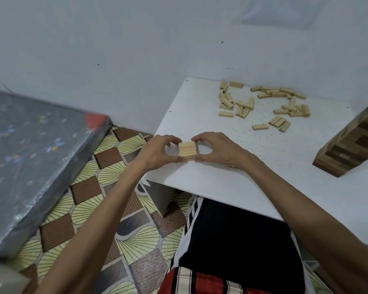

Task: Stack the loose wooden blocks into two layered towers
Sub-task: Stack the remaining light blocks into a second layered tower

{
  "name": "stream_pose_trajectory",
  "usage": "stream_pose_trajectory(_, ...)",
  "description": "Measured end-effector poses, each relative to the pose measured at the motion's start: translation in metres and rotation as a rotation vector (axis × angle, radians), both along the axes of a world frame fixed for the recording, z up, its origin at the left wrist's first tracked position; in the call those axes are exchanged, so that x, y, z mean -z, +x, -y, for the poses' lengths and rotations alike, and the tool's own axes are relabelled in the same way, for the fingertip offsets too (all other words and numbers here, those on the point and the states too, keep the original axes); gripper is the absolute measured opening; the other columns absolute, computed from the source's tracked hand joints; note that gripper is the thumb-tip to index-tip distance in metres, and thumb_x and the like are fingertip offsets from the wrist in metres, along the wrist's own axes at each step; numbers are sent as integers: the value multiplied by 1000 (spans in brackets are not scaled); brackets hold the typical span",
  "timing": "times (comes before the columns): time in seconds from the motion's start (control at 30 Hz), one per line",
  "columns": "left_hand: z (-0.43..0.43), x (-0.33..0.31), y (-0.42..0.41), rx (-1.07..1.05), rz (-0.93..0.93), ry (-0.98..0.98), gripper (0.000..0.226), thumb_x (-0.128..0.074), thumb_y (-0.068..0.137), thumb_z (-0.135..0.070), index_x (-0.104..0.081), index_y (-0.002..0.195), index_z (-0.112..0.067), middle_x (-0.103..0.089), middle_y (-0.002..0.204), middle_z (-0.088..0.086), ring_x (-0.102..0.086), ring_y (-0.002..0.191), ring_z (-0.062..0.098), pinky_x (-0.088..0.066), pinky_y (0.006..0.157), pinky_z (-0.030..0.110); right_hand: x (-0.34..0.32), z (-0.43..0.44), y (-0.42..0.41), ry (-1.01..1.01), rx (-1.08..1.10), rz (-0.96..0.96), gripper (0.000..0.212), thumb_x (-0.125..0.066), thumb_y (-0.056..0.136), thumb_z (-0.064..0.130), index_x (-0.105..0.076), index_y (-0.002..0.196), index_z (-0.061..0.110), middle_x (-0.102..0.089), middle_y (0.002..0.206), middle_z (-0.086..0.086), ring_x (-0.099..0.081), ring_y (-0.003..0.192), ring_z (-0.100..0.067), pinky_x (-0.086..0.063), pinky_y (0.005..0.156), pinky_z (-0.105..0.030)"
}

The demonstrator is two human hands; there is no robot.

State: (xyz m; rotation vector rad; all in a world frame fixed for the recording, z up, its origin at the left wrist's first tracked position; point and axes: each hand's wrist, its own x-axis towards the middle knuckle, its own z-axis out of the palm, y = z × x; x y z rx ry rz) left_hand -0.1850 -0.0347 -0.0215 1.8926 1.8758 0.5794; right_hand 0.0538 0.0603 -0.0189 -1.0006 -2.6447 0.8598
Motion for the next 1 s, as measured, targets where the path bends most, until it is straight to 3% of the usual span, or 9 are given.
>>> stream_pose_trajectory(0.2,-1,3,-1,0,24,16,62,-83,68,-65,-68,121,-37,-68,112,-24,-59,99,2,-48,84,34,-1,1,0,1,5,-13,65,-81,85,46,-57,141,25,-61,139,9,-52,125,-6,-37,95,-21)
stream_pose_trajectory(0.33,-1,2,-2,-8,34,11,62,-85,68,-62,-68,121,-38,-68,110,-25,-59,99,2,-47,84,34,-2,2,0,-19,15,-17,64,-82,84,45,-58,140,26,-61,137,10,-51,122,-4,-41,99,-26)
stream_pose_trajectory(0.5,-1,4,-4,-9,28,-19,77,-85,63,-67,-62,130,-36,-67,115,-25,-58,104,3,-47,87,34,0,2,0,-37,18,-15,72,-82,81,49,-54,143,28,-60,140,11,-51,127,-5,-42,104,-28)
stream_pose_trajectory(0.73,-1,9,-3,-20,4,21,65,-85,66,-63,-67,123,-37,-66,111,-22,-57,102,7,-48,89,40,2,-2,-1,-19,10,6,67,-81,82,51,-57,140,28,-60,139,11,-51,127,-11,-45,107,-38)
stream_pose_trajectory(1.0,-1,11,-1,-27,-8,47,59,-86,68,-60,-68,119,-36,-66,109,-19,-55,100,8,-46,85,38,5,-2,-1,-28,16,-4,65,-81,80,51,-59,138,30,-61,136,12,-52,125,-10,-46,105,-38)
